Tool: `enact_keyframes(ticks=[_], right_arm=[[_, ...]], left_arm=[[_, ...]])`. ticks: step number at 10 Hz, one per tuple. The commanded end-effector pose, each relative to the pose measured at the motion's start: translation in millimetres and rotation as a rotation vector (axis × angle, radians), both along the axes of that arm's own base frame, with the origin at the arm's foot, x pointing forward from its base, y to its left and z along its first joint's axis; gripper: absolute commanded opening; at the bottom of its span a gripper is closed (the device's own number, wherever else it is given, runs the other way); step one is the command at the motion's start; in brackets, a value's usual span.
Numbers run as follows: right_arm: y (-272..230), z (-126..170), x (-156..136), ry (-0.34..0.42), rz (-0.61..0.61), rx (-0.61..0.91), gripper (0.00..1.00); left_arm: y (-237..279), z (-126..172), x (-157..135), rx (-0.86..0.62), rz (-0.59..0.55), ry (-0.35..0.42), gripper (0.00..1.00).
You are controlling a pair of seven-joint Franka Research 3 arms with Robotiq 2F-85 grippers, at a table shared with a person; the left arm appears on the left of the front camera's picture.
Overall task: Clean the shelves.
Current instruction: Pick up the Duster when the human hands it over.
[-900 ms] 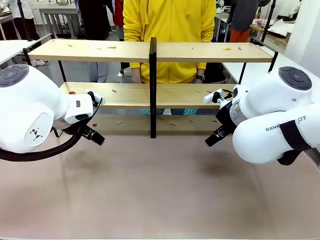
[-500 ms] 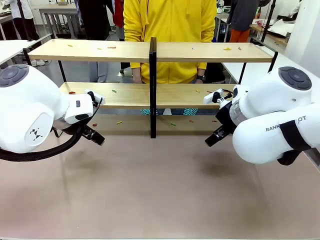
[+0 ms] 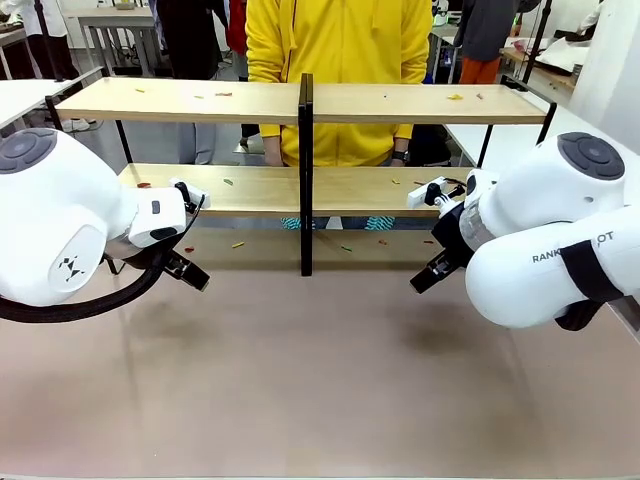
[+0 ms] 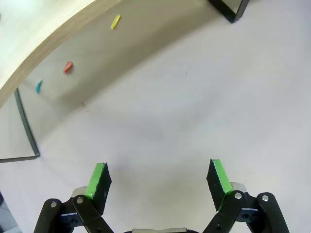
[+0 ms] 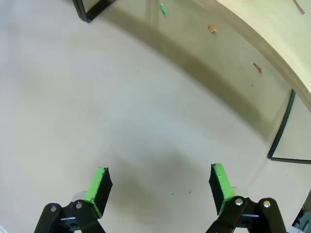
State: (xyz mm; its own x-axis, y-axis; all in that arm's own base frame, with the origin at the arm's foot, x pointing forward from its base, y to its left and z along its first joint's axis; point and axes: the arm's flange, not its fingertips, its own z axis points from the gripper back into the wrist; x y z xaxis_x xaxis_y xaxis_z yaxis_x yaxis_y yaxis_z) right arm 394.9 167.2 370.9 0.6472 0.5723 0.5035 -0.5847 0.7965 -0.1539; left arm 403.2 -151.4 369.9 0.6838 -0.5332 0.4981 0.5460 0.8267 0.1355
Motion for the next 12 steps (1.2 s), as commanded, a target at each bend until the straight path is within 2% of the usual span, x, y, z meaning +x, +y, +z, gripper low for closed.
enact_keyframes(ticks=[1,12], right_arm=[[-0.1,0.0,0.0,0.000,0.000,0.001,1.00],[-0.1,0.0,0.0,0.000,0.000,0.001,1.00]], left_arm=[[-0.1,0.1,0.0,0.000,-0.001,0.000,1.00],[-0.1,0.1,0.0,0.000,-0.001,0.000,1.00]])
